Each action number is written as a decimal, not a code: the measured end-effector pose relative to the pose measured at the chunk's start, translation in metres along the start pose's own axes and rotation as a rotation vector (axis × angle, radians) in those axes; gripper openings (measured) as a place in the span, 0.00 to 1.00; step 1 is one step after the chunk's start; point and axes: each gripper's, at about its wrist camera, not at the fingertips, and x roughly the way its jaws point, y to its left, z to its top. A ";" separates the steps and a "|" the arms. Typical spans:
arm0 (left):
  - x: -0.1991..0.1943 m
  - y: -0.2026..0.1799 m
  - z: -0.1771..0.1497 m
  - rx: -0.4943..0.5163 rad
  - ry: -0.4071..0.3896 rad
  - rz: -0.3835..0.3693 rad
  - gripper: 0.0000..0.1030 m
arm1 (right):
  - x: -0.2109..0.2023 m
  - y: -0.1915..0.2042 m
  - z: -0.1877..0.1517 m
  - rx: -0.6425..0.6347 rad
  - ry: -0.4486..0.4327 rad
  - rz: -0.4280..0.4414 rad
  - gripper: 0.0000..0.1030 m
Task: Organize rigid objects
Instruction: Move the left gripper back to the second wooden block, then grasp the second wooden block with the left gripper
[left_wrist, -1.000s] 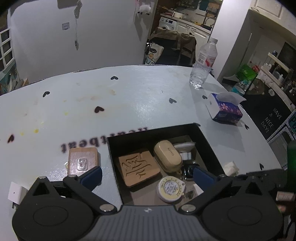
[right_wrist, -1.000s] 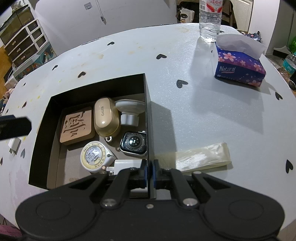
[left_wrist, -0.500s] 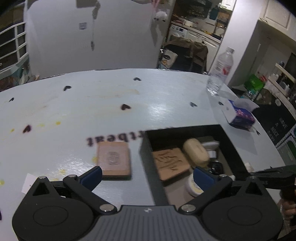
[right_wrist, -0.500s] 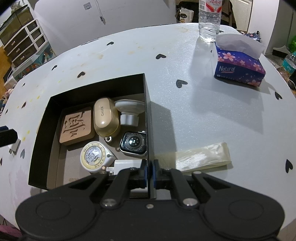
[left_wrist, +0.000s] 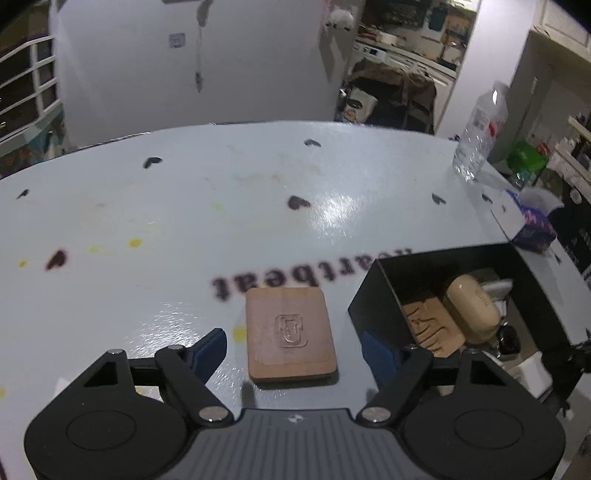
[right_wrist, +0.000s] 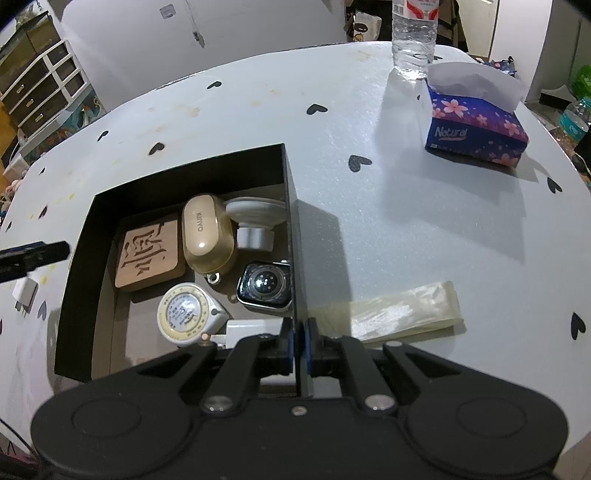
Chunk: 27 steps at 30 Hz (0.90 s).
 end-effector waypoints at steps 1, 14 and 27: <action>0.005 -0.001 0.000 0.013 0.003 -0.006 0.78 | 0.000 0.000 0.000 0.002 0.001 -0.001 0.06; 0.038 0.003 -0.011 0.098 0.030 0.022 0.66 | 0.002 -0.001 0.001 0.019 0.003 -0.001 0.07; -0.005 0.010 -0.055 0.115 0.095 -0.005 0.62 | 0.002 -0.002 0.002 0.010 0.004 0.006 0.07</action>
